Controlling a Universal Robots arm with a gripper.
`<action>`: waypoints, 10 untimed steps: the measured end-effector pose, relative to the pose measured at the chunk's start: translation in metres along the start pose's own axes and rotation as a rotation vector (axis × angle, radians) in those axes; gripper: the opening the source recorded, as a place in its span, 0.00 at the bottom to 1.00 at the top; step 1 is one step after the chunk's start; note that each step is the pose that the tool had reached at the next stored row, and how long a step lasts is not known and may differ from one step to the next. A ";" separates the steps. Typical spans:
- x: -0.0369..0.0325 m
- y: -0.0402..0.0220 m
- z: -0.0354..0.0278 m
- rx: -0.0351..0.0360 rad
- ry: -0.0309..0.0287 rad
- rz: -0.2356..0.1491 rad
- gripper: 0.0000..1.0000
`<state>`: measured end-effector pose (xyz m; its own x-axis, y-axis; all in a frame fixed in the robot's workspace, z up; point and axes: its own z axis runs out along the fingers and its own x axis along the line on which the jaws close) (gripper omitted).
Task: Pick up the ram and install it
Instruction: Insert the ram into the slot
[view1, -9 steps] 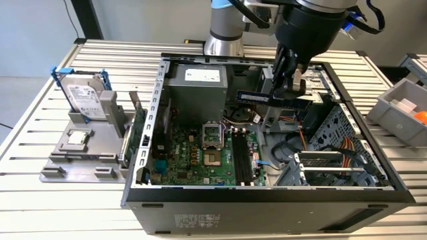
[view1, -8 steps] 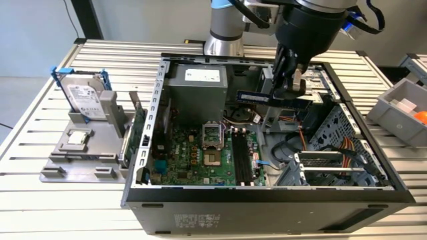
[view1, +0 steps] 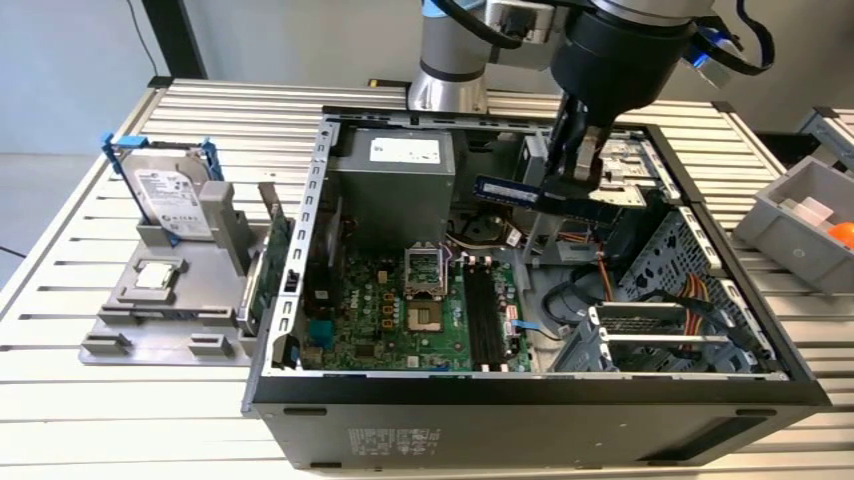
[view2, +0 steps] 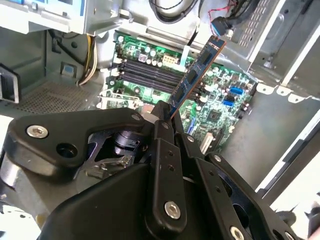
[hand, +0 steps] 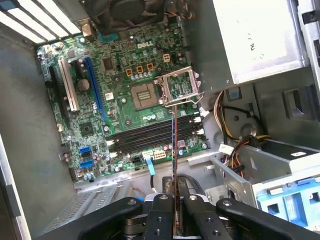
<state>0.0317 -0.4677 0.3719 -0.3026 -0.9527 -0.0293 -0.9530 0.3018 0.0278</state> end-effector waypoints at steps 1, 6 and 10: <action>0.0000 0.0000 0.0000 -0.0003 -0.0001 0.012 0.00; 0.0000 0.0000 0.0000 -0.0026 -0.0003 0.064 0.00; 0.0000 0.0000 0.0000 -0.0043 -0.0003 0.089 0.00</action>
<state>0.0317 -0.4677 0.3719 -0.3861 -0.9221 -0.0268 -0.9222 0.3852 0.0345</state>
